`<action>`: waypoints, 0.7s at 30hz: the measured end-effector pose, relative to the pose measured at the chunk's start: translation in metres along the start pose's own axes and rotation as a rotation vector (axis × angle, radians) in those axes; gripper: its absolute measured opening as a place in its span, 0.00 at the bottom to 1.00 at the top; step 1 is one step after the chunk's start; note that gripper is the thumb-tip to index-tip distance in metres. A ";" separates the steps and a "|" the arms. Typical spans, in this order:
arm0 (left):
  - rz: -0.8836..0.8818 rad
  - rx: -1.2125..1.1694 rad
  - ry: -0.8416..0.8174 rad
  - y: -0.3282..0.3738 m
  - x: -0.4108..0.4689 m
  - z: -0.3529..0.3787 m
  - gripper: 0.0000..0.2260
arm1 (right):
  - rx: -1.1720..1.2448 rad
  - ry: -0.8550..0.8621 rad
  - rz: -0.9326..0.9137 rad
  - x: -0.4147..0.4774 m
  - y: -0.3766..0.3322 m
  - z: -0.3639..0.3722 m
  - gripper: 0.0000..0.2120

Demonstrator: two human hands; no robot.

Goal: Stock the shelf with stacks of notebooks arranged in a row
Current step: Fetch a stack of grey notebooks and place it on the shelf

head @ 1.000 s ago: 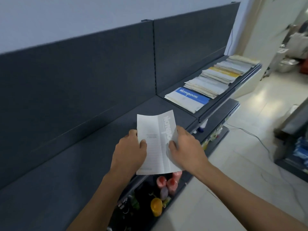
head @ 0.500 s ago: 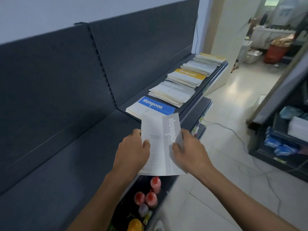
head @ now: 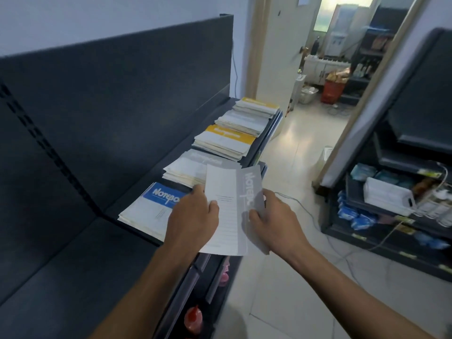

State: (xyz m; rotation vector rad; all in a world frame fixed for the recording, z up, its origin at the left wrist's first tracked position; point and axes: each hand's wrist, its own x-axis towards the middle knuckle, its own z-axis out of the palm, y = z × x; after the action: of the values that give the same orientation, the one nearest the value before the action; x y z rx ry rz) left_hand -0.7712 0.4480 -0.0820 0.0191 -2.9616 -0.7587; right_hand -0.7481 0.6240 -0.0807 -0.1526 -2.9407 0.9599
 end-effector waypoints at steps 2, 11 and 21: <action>0.010 0.001 0.000 0.009 0.018 0.006 0.12 | 0.012 0.007 0.002 0.018 0.007 -0.006 0.11; -0.113 -0.049 0.001 0.067 0.085 0.054 0.15 | 0.057 -0.022 -0.082 0.105 0.069 -0.036 0.12; -0.277 -0.066 0.159 0.117 0.126 0.082 0.13 | 0.072 -0.121 -0.269 0.195 0.108 -0.062 0.16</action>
State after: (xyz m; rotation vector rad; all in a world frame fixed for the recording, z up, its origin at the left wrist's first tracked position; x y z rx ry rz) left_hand -0.9031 0.5856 -0.0878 0.4709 -2.8128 -0.8408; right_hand -0.9293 0.7681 -0.0924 0.3059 -2.9224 1.0641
